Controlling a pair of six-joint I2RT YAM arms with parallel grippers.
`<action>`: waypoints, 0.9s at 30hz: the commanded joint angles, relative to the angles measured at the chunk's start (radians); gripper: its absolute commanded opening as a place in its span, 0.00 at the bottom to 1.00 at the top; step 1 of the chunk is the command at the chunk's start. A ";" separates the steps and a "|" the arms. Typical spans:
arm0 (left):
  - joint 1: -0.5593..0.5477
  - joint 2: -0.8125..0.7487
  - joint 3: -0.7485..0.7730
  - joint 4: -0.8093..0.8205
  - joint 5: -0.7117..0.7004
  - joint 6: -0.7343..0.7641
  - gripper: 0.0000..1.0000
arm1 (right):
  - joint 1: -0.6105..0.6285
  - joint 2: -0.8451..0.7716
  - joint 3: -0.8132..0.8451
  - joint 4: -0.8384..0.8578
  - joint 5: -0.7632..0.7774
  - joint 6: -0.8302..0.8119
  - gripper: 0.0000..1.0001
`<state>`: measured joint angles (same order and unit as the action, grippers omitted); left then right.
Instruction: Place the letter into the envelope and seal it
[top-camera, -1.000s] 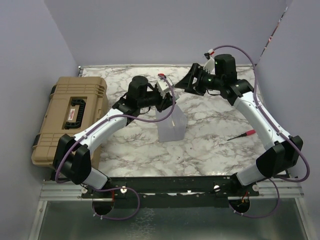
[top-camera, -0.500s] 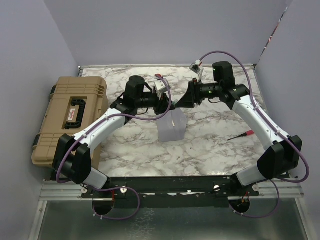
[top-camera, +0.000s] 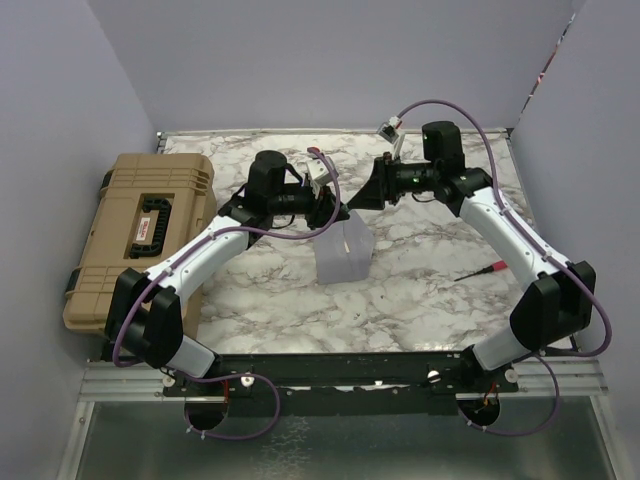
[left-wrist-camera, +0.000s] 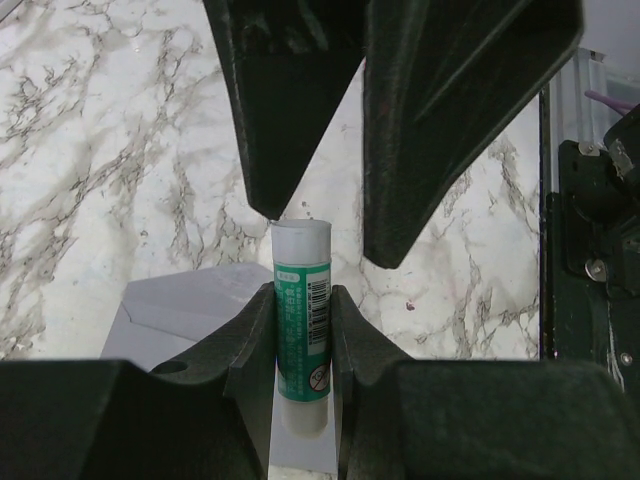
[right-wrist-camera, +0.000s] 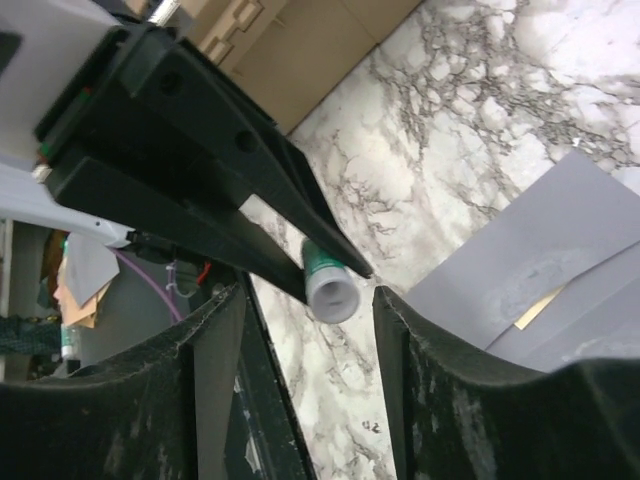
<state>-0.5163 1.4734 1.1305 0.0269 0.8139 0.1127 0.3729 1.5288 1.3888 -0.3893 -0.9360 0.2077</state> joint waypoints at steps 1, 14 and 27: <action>-0.001 -0.027 0.014 0.016 0.040 -0.002 0.00 | -0.001 0.028 0.036 -0.041 0.089 -0.024 0.61; -0.002 -0.018 0.024 0.018 0.044 -0.001 0.00 | 0.001 0.035 0.010 0.022 -0.113 -0.022 0.26; -0.001 -0.004 0.047 0.007 0.062 0.032 0.00 | 0.007 0.104 0.057 0.045 -0.016 0.098 0.18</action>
<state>-0.5026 1.4723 1.1347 0.0071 0.8288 0.1196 0.3672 1.6161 1.4200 -0.3859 -0.9779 0.2455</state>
